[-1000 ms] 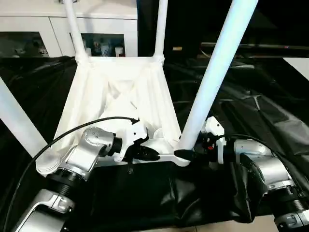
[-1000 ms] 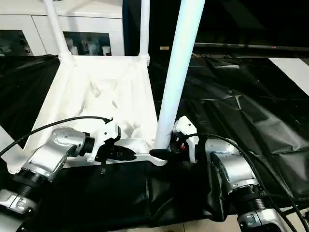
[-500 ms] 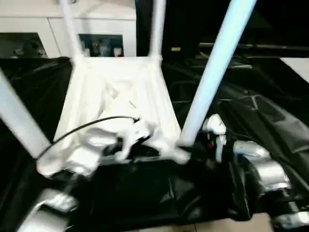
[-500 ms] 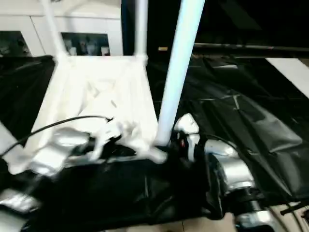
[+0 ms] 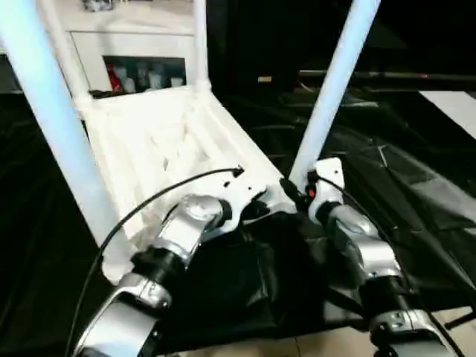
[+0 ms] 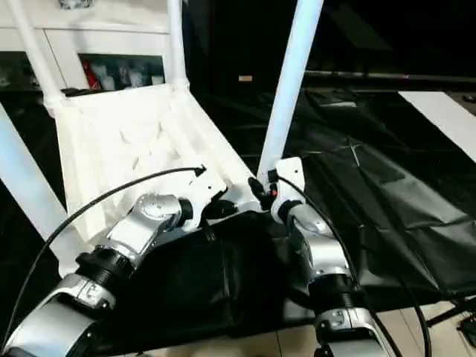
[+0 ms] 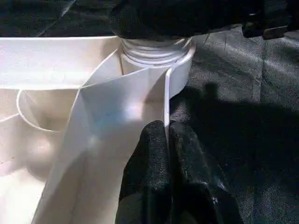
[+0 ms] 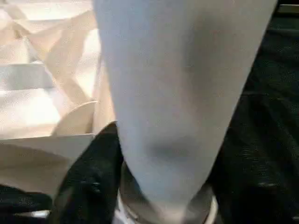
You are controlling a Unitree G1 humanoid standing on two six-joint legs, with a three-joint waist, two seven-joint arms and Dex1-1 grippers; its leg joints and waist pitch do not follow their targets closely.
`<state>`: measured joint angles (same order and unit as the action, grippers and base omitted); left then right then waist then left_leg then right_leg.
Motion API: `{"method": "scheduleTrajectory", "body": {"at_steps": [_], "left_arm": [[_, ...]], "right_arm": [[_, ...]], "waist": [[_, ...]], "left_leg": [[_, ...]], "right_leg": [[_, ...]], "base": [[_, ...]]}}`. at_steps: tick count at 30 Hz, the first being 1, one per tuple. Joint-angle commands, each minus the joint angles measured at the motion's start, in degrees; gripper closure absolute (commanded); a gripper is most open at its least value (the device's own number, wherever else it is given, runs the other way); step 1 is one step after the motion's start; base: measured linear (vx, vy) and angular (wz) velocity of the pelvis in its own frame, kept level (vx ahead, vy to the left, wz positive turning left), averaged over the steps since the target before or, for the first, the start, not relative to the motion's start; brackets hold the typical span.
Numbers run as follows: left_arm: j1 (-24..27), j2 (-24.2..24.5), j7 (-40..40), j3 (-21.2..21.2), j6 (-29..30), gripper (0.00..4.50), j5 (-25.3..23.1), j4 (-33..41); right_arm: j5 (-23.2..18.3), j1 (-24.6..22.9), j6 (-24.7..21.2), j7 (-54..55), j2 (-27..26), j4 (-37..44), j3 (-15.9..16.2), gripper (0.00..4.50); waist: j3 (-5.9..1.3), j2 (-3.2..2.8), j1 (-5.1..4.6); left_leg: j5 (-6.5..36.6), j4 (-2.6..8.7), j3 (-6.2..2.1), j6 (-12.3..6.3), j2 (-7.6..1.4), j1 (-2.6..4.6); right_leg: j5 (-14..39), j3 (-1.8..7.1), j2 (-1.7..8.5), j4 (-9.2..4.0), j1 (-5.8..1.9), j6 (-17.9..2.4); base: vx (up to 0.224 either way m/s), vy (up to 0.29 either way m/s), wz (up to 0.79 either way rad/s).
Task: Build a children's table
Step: Rotate leg to tighten
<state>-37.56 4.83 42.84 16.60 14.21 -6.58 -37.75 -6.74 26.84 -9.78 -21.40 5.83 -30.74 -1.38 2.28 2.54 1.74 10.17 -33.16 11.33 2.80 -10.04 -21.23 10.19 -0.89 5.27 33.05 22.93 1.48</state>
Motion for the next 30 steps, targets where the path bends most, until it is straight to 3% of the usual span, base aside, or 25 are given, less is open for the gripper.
{"method": "scheduleTrajectory", "body": {"at_steps": [1, 2, 5, 6, 9, 11, 12, 13, 15, 17, 20, 22, 25, 30], "left_arm": [[0.08, -0.95, 2.47, 2.44, -1.79, 4.50, 0.35, -0.89], [0.32, -0.40, 3.34, 2.51, -1.72, 4.50, 0.48, -0.48], [1.60, 2.23, 8.31, 3.07, -1.64, 4.50, 1.10, 1.47], [1.92, 2.90, 9.53, 3.27, -1.95, 4.50, 1.27, 2.04], [3.16, 5.52, 14.06, 3.38, -2.77, 4.50, 2.60, 4.72], [3.88, 6.88, 16.41, 3.38, -2.60, 4.50, 3.39, 6.13], [5.22, 9.13, 20.75, 3.43, -3.27, 4.50, 4.93, 8.53], [5.22, 9.13, 20.75, 3.43, -3.27, 4.50, 4.93, 8.53], [7.12, 11.57, 26.68, 3.24, -3.34, 4.50, 7.64, 12.15], [7.74, 12.56, 28.38, 3.09, -2.41, 4.50, 8.25, 13.49], [8.89, 14.28, 30.50, 3.44, -1.46, 4.50, 9.09, 15.53], [9.21, 14.79, 30.75, 3.49, -1.38, 4.50, 9.28, 15.95], [9.33, 14.96, 29.56, 3.15, -2.11, 4.50, 8.88, 15.63], [9.37, 14.97, 29.76, 2.71, -2.20, 4.50, 8.73, 15.77]], "right_arm": [[-2.78, 0.08, -0.77, -7.11, -1.39, -0.11, 3.26, 1.60], [-3.23, -0.05, -1.29, -8.80, -0.66, 0.57, 3.43, 1.60], [-5.13, -1.33, -3.63, -18.05, 3.69, 4.59, 5.17, 1.28], [-5.44, -1.80, -4.25, -20.43, 5.00, 5.79, 5.84, 1.28], [-4.58, -3.31, -5.31, -26.95, 10.59, 8.88, 8.21, 0.96], [-4.51, -3.98, -5.94, -29.76, 13.10, 10.05, 8.66, 0.96], [-4.72, -4.95, -7.00, -33.96, 16.60, 11.82, 9.17, 0.96], [-4.72, -4.95, -7.00, -33.96, 16.60, 11.82, 9.17, 0.96], [-4.40, -6.12, -7.51, -38.35, 20.13, 13.60, 10.46, 0.96], [-3.78, -6.55, -7.35, -40.10, 21.48, 14.18, 11.55, 0.96], [-2.79, -7.34, -6.62, -41.73, 22.86, 15.33, 13.45, 0.96], [-2.32, -7.38, -6.26, -41.61, 22.90, 15.29, 14.09, 0.96], [-2.68, -6.84, -6.33, -40.23, 21.43, 14.92, 13.53, 0.96], [-3.99, -6.10, -6.29, -39.87, 20.11, 14.27, 12.70, 1.30]], "waist": [[-2.79, 0.19, -0.09], [-2.76, 0.59, 0.02], [-2.82, 0.41, 0.39], [-2.81, 0.47, 0.42], [-2.99, 0.34, 0.64], [-3.10, 0.23, 0.65], [-3.04, 0.07, 0.62], [-3.15, 0.26, 0.70], [-3.14, 0.01, 0.84], [-3.17, -0.08, 1.11], [-3.12, 0.12, 1.35], [-3.01, 0.02, 1.34], [-2.91, 0.09, 1.26], [-2.98, 0.05, 0.91]], "left_leg": [[22.53, 4.65, -1.54, -0.35, -2.51, 0.75], [21.71, 4.58, -1.41, -0.98, -2.52, 0.68], [19.86, 4.55, -1.38, -1.82, -2.63, 0.64], [18.51, 4.60, -1.41, -2.30, -2.72, 0.30], [16.81, 4.40, -1.23, -2.70, -2.87, 0.45], [15.55, 4.33, -1.19, -3.09, -2.96, 0.39], [15.01, 4.26, -1.05, -3.61, -2.97, 0.44], [14.38, 4.22, -1.08, -3.91, -3.07, 0.45], [13.42, 4.08, -0.98, -4.43, -3.15, 0.61], [12.35, 3.91, -0.75, -4.65, -3.16, 0.80], [11.20, 3.96, -0.79, -4.61, -3.18, 0.59], [12.22, 3.98, -0.72, -4.25, -3.18, 0.80], [14.47, 4.13, -0.82, -2.84, -3.13, 0.83], [14.74, 4.15, -0.89, -2.29, -3.07, 0.81]], "right_leg": [[22.80, 1.04, 2.36, -4.77, -0.97, -8.75], [23.15, 1.04, 2.42, -4.81, -1.06, -8.84], [22.08, 1.09, 2.52, -4.68, -1.33, -9.19], [20.62, 1.07, 2.54, -4.42, -1.65, -9.52], [17.41, 1.02, 2.45, -3.96, -1.66, -10.98], [14.58, 0.98, 2.43, -3.63, -1.92, -12.01], [13.41, 1.03, 2.41, -3.58, -1.67, -12.58], [12.15, 0.99, 2.39, -3.34, -2.01, -13.02], [10.11, 0.99, 2.34, -3.12, -1.85, -14.23], [7.82, 1.01, 2.22, -2.82, -1.81, -15.48], [6.95, 0.98, 2.29, -2.50, -2.11, -15.57], [8.59, 1.04, 2.35, -2.69, -1.89, -15.45], [12.72, 1.13, 2.43, -3.08, -1.79, -14.24], [12.58, 1.11, 2.34, -3.04, -1.79, -13.77]], "base": [[0.000, 0.000, 0.00], [0.000, 0.000, 0.00], [0.000, 0.000, 0.00], [0.000, 0.000, 0.00], [0.000, 0.000, 0.00], [0.000, 0.000, 0.00], [0.000, 0.000, 0.00], [0.000, 0.000, 0.00], [0.000, 0.000, 0.00], [0.000, 0.000, 0.00], [0.000, 0.000, 0.00], [0.000, 0.000, 0.00], [0.000, 0.000, 0.00], [0.000, 0.000, 0.00]]}}
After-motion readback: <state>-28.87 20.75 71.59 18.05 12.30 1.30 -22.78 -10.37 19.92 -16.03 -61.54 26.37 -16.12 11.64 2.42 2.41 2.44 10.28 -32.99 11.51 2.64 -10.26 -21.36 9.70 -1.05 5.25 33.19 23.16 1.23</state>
